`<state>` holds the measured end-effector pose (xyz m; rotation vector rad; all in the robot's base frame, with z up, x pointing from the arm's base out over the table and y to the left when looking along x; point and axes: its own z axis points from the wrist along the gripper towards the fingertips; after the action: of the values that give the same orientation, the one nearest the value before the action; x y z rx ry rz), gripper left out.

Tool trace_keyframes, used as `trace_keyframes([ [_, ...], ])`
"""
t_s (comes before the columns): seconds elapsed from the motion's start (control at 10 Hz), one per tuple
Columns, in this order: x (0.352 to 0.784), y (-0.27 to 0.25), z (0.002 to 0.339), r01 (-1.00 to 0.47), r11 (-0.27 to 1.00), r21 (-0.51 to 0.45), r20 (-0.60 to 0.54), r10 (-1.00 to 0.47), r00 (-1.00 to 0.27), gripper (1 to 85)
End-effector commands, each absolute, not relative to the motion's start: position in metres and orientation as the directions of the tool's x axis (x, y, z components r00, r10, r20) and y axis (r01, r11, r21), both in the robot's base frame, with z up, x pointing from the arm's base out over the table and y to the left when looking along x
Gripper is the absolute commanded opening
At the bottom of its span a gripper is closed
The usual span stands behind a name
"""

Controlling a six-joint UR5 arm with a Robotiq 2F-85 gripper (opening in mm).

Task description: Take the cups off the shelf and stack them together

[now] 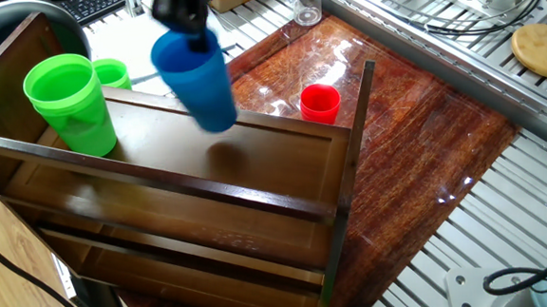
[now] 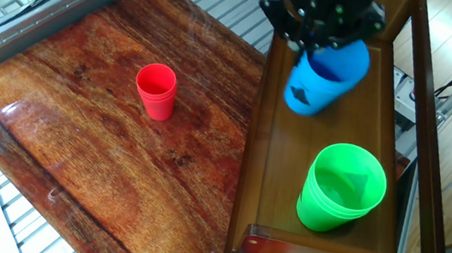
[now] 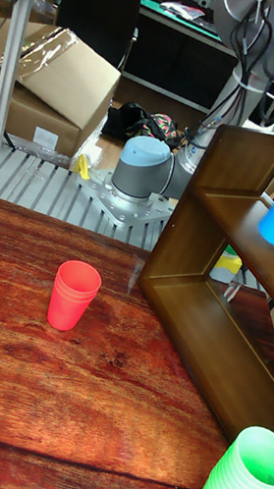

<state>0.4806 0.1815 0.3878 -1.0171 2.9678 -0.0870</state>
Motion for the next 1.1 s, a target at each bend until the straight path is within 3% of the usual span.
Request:
trace_keyframes([
  [0.0,0.495,0.139,0.391,-0.764,0.627,-0.153,0.049,-0.767,-0.639,1.3],
  [0.6,0.566,0.100,0.380,-0.888,0.270,-0.372,0.093,-0.941,-0.325,1.3],
  [0.8,0.572,0.092,0.348,-0.899,0.230,-0.374,0.058,-0.961,-0.270,1.3],
  [1.0,0.563,0.085,0.344,-0.908,0.233,-0.348,0.087,-0.956,-0.279,1.3],
])
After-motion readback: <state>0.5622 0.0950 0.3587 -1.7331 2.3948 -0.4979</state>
